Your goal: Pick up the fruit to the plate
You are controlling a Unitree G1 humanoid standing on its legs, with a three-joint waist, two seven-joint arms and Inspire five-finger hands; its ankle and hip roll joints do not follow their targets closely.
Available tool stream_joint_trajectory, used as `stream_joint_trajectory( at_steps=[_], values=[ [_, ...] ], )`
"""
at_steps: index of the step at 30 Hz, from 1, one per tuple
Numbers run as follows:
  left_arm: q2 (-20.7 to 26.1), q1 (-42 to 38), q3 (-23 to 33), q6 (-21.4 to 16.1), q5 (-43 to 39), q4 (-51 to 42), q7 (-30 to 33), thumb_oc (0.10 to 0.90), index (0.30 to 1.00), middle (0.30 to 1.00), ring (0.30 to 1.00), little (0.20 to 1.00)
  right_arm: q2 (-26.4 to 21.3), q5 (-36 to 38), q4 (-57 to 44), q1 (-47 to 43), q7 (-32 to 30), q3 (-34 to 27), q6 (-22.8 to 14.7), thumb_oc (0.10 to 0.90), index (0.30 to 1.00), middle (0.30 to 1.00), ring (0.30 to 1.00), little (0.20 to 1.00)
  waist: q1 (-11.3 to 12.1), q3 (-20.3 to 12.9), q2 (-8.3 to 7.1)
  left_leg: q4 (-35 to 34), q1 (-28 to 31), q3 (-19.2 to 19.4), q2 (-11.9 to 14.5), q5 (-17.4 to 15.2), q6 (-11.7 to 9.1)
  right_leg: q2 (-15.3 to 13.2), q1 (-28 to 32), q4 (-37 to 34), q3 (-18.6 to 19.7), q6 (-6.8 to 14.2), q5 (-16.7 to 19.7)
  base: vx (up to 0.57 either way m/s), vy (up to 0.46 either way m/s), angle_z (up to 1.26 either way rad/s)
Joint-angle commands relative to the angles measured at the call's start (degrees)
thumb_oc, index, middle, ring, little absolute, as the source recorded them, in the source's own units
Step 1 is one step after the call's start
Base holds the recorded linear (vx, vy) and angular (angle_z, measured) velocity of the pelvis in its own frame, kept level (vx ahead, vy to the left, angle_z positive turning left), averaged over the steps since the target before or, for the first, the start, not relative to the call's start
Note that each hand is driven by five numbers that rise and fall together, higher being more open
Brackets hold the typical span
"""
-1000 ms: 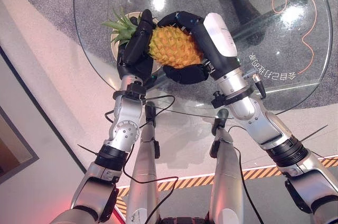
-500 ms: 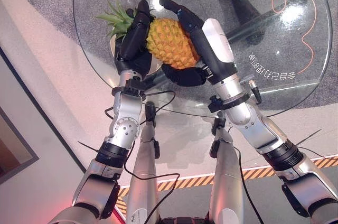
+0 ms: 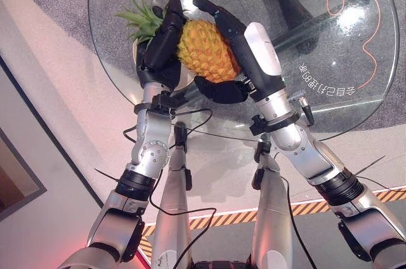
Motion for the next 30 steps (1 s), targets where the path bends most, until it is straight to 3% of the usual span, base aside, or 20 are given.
stream_joint_trajectory(
  at_steps=[1, 30],
  values=[
    [-0.2, -2.5, 2.2, -7.0, 7.2, -9.6, 0.9, 0.1, 0.3, 0.3, 0.3, 0.2, 0.5, 0.9, -7.0, -5.3, -8.2, -8.1, -3.7, 0.8, 0.9, 0.9, 0.9, 0.9, 1.0, -1.2, 0.51, 4.9, 0.1, -0.2, -0.9, -4.6, 2.3, 1.5, 1.4, -5.0, -2.3, -2.3, 4.5, 0.0, 0.0, 0.0],
    [-1.0, -2.9, 7.8, -14.9, 23.1, -9.0, 22.4, 0.1, 0.3, 0.3, 0.3, 0.2, 1.7, -0.4, -5.8, -5.7, -10.3, -9.6, -3.5, 0.8, 0.9, 0.9, 0.9, 0.9, 1.4, -1.2, 0.1, 3.6, -0.1, -0.5, -0.9, -3.4, 1.9, 1.8, 1.5, -5.6, -2.6, -2.6, 4.7, 0.0, 0.0, 0.0]
  ],
)
